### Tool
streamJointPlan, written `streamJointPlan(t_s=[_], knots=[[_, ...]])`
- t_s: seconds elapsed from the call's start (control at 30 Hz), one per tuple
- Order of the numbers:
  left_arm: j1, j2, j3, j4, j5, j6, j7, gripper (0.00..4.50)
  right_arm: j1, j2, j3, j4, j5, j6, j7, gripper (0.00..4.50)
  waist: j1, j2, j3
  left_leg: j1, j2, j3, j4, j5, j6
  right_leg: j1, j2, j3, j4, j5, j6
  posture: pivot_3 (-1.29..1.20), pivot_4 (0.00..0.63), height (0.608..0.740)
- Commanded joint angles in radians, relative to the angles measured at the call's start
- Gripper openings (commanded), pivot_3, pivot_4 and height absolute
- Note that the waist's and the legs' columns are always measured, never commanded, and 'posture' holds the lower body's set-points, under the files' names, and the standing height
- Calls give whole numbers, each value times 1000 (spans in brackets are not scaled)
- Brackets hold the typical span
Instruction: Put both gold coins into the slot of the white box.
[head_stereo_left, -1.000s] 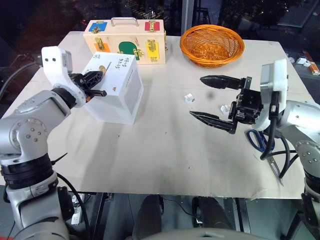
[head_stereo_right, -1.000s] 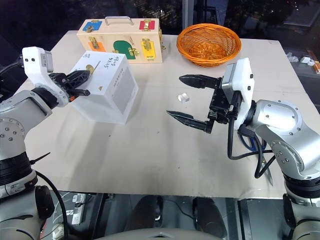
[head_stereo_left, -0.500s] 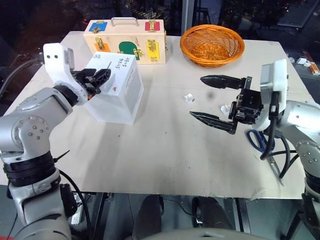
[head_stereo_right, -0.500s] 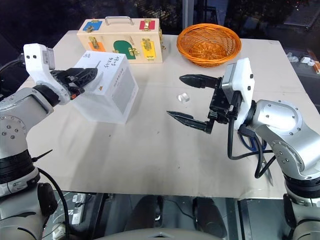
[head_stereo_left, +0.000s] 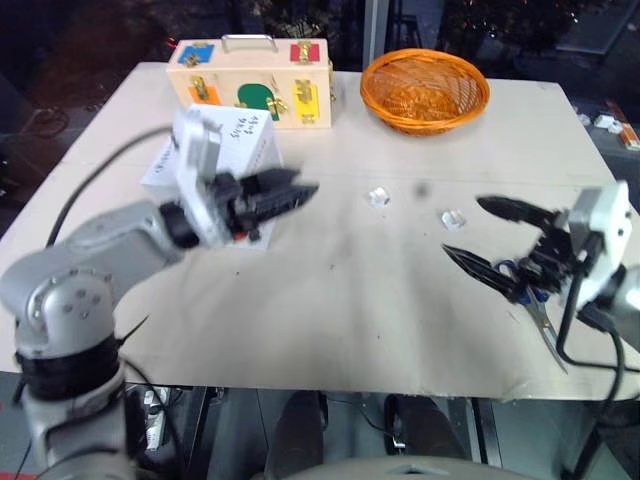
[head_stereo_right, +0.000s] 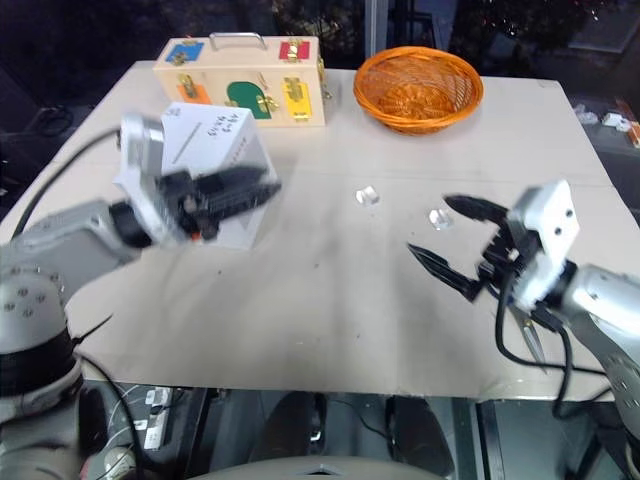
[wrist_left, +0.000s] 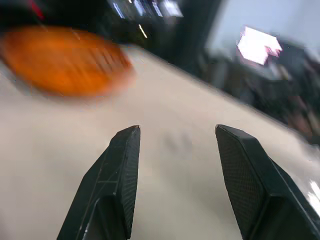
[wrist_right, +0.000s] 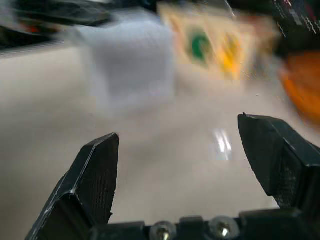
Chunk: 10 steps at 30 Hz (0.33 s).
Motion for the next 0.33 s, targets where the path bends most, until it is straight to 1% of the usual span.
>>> streamJointPlan(t_s=[0.03, 0.1, 0.17, 0.23, 0.27, 0.33], knots=[[112, 78, 50, -47, 44, -83, -135, 2399, 174, 21, -200, -85, 20, -62, 73, 4161, 1, 0, 0, 1, 0, 0, 0, 0, 0, 0, 0, 0, 0, 0, 0, 0, 150, 726], [229, 117, 77, -45, 95, -131, -208, 2399, 289, 42, -272, -87, -7, -108, 119, 4161, 0, 1, -1, 3, 0, 0, 0, -2, 4, 2, 1, 0, 0, 0, 0, 0, 150, 726], [340, 147, 106, -14, 157, -192, -274, 2399, 398, 78, -339, -71, -29, -162, 170, 4161, 0, 1, 0, 9, 0, 1, -1, -3, 4, 6, 1, 1, 0, -1, 1, 0, 150, 726], [395, 158, 112, 24, 206, -249, -314, 2399, 470, 98, -380, -50, -53, -210, 207, 4161, 3, 1, 0, 16, 0, 2, -1, -3, 5, 13, 0, 1, -1, -3, 3, 0, 150, 726], [406, 159, 109, 38, 222, -270, -327, 2399, 495, 101, -391, -39, -65, -229, 223, 4161, 4, 1, 0, 18, 0, 1, -1, -3, 5, 15, 0, 1, -2, -5, 1, 0, 150, 726], [416, 156, 99, 57, 242, -299, -350, 2399, 529, 104, -397, -14, -101, -267, 244, 4161, 5, 1, 0, 18, 1, 1, 0, -3, 5, 16, 0, 0, -2, -5, 0, 0, 150, 726]])
